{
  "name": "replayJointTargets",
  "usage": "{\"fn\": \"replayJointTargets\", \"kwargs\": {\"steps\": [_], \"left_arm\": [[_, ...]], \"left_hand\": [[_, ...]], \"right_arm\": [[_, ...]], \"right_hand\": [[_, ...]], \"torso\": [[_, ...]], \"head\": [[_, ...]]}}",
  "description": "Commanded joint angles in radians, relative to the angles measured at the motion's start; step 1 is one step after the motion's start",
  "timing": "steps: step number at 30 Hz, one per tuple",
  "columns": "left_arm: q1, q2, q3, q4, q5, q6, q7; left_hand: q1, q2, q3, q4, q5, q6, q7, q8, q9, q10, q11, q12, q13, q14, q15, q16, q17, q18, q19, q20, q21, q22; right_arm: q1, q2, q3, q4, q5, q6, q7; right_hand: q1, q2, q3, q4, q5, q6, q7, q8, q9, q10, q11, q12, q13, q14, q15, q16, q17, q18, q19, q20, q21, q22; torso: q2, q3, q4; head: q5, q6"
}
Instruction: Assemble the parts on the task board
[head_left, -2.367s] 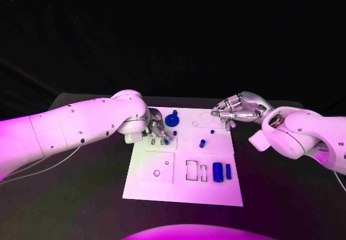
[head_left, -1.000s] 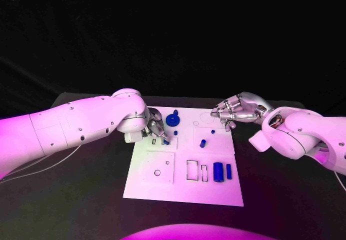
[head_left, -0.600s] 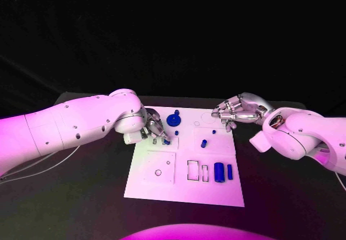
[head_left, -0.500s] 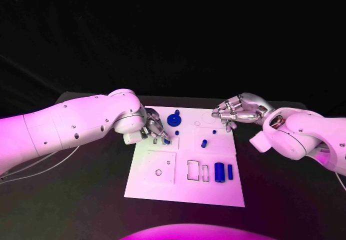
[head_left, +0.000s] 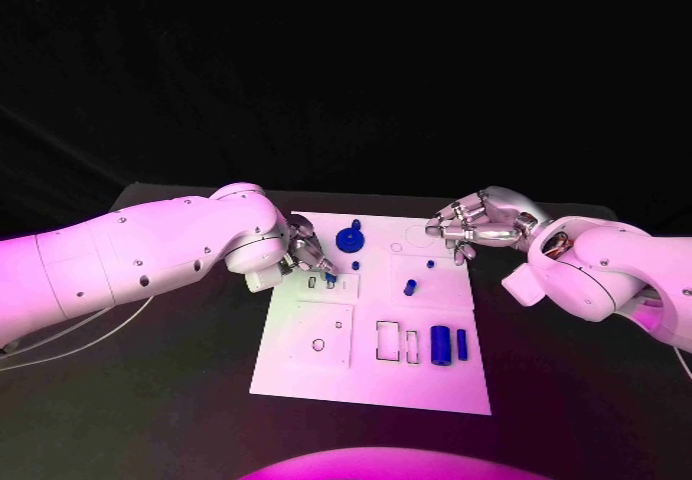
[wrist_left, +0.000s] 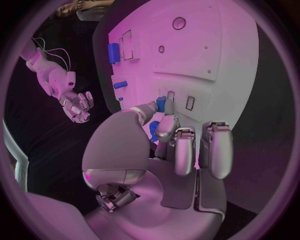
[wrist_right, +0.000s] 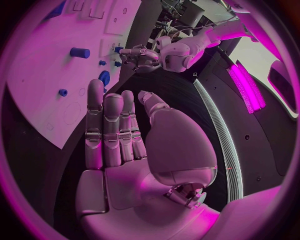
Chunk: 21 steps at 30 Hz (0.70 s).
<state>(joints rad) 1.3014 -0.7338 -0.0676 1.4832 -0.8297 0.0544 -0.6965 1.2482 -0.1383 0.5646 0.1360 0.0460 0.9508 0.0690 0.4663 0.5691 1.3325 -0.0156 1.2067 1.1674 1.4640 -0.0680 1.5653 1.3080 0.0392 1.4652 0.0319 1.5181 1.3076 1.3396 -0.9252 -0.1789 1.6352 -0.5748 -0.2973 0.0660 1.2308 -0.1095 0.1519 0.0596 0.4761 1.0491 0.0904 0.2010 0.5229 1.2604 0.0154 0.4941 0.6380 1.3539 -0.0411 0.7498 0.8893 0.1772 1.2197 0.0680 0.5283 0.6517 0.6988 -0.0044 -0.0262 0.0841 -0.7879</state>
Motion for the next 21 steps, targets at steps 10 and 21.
{"fn": "replayJointTargets", "kwargs": {"steps": [10, 21], "left_arm": [[-0.011, -0.002, -0.004, 0.029, -0.147, -0.02, 0.007], [-0.015, 0.002, -0.005, 0.035, -0.161, 0.008, 0.004]], "left_hand": [[-0.005, -0.001, 0.115, -0.123, 0.003, 0.007, -0.013, 0.006, 0.062, 0.01, -0.001, 0.003, 0.002, 0.107, -0.006, 0.006, 0.263, -0.016, 0.06, -0.007, 0.003, 0.155], [-0.009, -0.005, 0.119, -0.128, 0.003, 0.011, -0.015, 0.009, 0.064, 0.014, -0.003, 0.009, 0.009, 0.107, -0.008, 0.006, 0.263, -0.016, 0.059, -0.008, 0.003, 0.154]], "right_arm": [[-0.001, 0.0, 0.0, 0.001, -0.006, 0.015, 0.003], [-0.002, 0.0, 0.0, 0.001, -0.006, 0.016, 0.004]], "right_hand": [[0.004, 0.009, 0.001, 0.006, 0.001, -0.007, 0.0, 0.006, 0.002, -0.009, -0.001, 0.005, 0.002, -0.006, 0.0, 0.002, 0.0, 0.004, -0.006, 0.0, 0.007, 0.002], [0.004, 0.009, 0.001, 0.006, 0.001, -0.007, 0.0, 0.006, 0.002, -0.009, -0.001, 0.005, 0.002, -0.006, 0.0, 0.002, 0.0, 0.004, -0.006, 0.0, 0.007, 0.002]], "torso": [[0.001, -0.0006, -0.0017], [0.001, -0.0004, -0.0019]], "head": [[0.006, -0.003], [0.007, -0.006]]}}
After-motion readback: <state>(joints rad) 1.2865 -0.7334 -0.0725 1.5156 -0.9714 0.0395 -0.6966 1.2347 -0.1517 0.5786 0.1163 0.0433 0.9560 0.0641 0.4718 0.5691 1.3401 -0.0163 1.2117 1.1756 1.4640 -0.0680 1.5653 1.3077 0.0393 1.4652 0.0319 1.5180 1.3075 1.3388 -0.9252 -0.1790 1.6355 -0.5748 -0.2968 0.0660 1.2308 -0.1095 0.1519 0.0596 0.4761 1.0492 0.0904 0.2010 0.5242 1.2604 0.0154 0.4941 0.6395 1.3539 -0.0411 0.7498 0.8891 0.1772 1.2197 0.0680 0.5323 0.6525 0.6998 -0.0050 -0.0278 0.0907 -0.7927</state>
